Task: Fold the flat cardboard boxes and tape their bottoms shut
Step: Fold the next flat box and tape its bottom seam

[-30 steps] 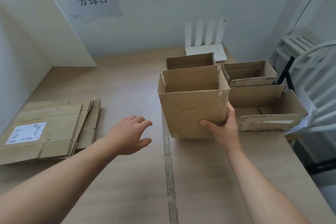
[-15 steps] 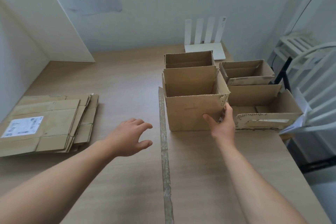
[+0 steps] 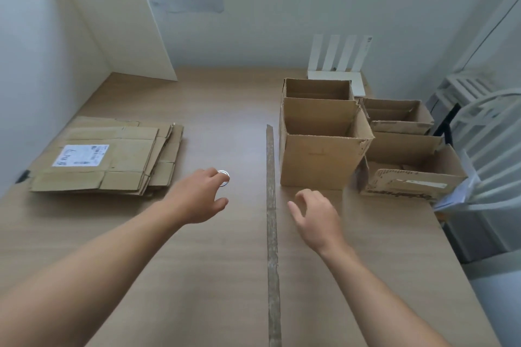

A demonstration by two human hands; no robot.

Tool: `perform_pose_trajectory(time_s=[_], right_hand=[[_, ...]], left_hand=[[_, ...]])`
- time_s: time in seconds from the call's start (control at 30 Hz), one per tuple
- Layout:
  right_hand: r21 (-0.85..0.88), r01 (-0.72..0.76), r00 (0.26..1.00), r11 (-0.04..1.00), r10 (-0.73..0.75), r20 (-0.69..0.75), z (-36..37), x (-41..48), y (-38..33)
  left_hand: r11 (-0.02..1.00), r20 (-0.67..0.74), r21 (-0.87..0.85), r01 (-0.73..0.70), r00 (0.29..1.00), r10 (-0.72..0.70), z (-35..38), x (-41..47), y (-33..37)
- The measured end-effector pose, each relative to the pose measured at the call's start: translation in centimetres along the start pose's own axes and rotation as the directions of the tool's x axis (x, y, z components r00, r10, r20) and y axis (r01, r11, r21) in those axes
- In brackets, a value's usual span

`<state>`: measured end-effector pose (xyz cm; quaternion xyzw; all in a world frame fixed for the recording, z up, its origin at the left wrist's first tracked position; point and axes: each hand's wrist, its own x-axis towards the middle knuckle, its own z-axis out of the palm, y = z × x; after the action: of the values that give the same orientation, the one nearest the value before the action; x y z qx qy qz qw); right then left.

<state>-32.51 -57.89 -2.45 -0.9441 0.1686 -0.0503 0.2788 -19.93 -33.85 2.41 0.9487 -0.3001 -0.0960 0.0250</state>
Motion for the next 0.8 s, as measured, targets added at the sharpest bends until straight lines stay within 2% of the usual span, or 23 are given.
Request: perform_pose_trajectory(time_s=[0.07, 0.2, 0.4, 0.5, 0.6, 0.8], right_hand=[[-0.117, 0.118, 0.991, 0.986, -0.109, 0.082, 1.0, -0.1, -3.2], [-0.217, 0.316, 0.944, 0.924, -0.283, 0.17, 3.7, 0.0, -10.1], [-0.284, 0.473, 0.876, 0.834, -0.409, 0.257, 9.4, 0.9, -20.5], [-0.303, 0.491, 0.863, 0.817, -0.407, 0.301, 12.5, 1.4, -25.5], [-0.326, 0.474, 0.87, 0.818, -0.379, 0.314, 15.4, 2.4, -29.9], [-0.308, 0.298, 0.934, 0.904, -0.209, 0.291, 20.3, 6.3, -35.6]], left_hand=[[0.999, -0.012, 0.024, 0.036, 0.999, -0.036, -0.2, -1.8, -1.7], [0.989, -0.021, 0.061, 0.134, 0.991, -0.133, -0.5, -5.9, -6.6], [0.952, -0.032, 0.041, 0.304, 0.953, -0.303, -0.5, -11.7, -16.5], [0.935, -0.025, 0.03, 0.353, 0.935, -0.353, -0.2, -13.4, -22.0], [0.938, -0.035, 0.026, 0.346, 0.938, -0.345, -0.3, -13.6, -27.2], [0.933, -0.05, -0.05, 0.356, 0.932, -0.358, 0.0, -10.4, -36.3]])
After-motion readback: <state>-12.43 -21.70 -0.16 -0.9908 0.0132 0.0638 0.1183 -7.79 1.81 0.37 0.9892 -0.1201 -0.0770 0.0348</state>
